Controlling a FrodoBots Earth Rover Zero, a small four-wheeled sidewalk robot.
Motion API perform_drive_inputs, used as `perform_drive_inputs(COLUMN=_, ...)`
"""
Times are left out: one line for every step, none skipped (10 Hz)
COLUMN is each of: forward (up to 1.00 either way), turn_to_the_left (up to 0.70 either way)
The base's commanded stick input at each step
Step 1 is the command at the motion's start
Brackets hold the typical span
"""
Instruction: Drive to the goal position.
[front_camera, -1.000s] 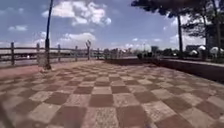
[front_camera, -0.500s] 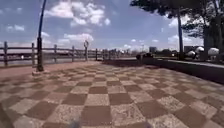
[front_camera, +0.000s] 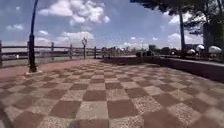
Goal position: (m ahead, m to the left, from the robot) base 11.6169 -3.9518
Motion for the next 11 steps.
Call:
perform_drive_inputs(forward=0.7, turn_to_the_left=0.0)
perform_drive_inputs(forward=0.7, turn_to_the_left=0.0)
perform_drive_inputs(forward=0.7, turn_to_the_left=0.0)
perform_drive_inputs(forward=0.7, turn_to_the_left=0.0)
perform_drive_inputs(forward=0.7, turn_to_the_left=0.0)
perform_drive_inputs(forward=0.7, turn_to_the_left=0.0)
perform_drive_inputs(forward=0.7, turn_to_the_left=0.0)
perform_drive_inputs(forward=0.7, turn_to_the_left=0.0)
perform_drive_inputs(forward=0.7, turn_to_the_left=0.0)
perform_drive_inputs(forward=0.7, turn_to_the_left=0.0)
perform_drive_inputs(forward=0.7, turn_to_the_left=0.0)
